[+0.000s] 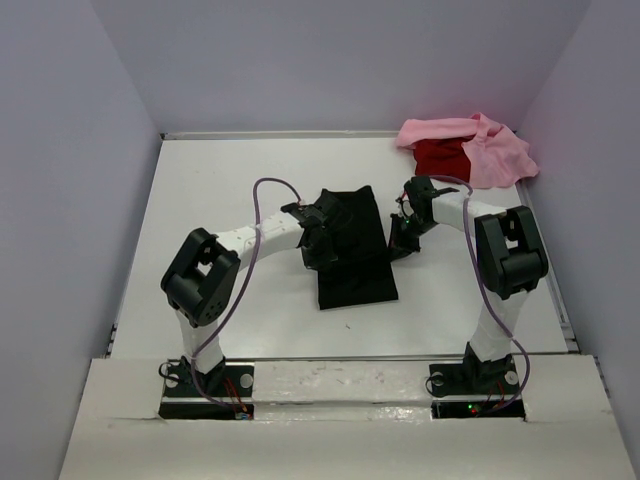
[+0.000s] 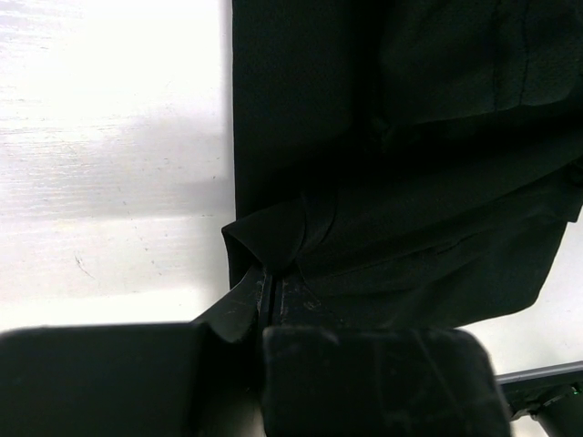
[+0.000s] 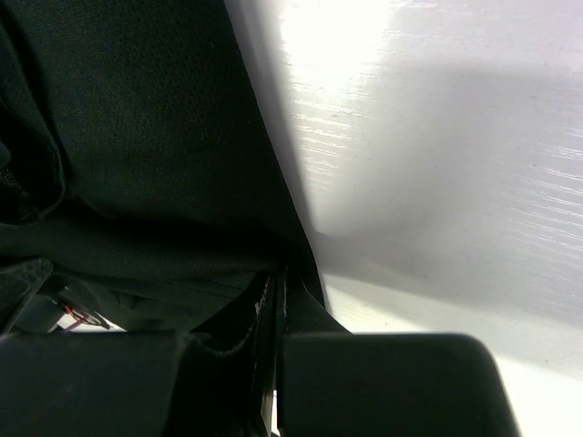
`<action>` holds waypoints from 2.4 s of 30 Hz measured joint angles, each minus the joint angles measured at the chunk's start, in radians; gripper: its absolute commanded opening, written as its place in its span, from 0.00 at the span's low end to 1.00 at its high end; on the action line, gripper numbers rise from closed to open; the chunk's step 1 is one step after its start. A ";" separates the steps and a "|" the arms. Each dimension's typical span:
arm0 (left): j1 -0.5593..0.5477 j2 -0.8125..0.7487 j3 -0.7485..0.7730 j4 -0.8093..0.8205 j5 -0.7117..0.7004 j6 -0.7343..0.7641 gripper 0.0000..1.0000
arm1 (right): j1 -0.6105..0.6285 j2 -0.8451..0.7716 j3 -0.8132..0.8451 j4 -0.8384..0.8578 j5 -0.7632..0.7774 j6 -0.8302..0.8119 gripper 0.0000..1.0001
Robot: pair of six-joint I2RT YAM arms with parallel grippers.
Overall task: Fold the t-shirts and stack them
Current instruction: Fold the tshirt
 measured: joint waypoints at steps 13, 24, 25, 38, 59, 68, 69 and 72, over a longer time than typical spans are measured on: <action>0.002 0.003 -0.031 0.036 0.000 -0.004 0.00 | 0.000 0.000 0.001 0.005 0.012 0.024 0.00; 0.005 0.035 -0.043 0.069 0.005 -0.013 0.00 | 0.000 0.000 0.001 0.025 0.008 0.025 0.00; 0.005 0.035 -0.043 0.069 0.005 -0.013 0.00 | 0.000 0.000 0.001 0.026 0.008 0.026 0.00; 0.011 0.053 -0.041 0.056 0.004 -0.005 0.00 | -0.031 -0.074 0.013 0.045 0.065 0.053 0.66; 0.013 0.082 0.013 -0.012 -0.014 0.028 0.00 | -0.044 -0.478 -0.245 -0.004 -0.152 0.104 0.64; 0.013 0.082 0.014 -0.019 -0.021 0.028 0.00 | -0.032 -0.377 -0.278 0.111 -0.197 0.119 0.60; 0.013 0.082 0.014 -0.019 -0.021 0.028 0.00 | -0.028 -0.366 -0.278 0.122 -0.200 0.120 0.60; 0.013 0.082 0.014 -0.019 -0.022 0.028 0.00 | -0.013 -0.344 -0.277 0.155 -0.206 0.123 0.60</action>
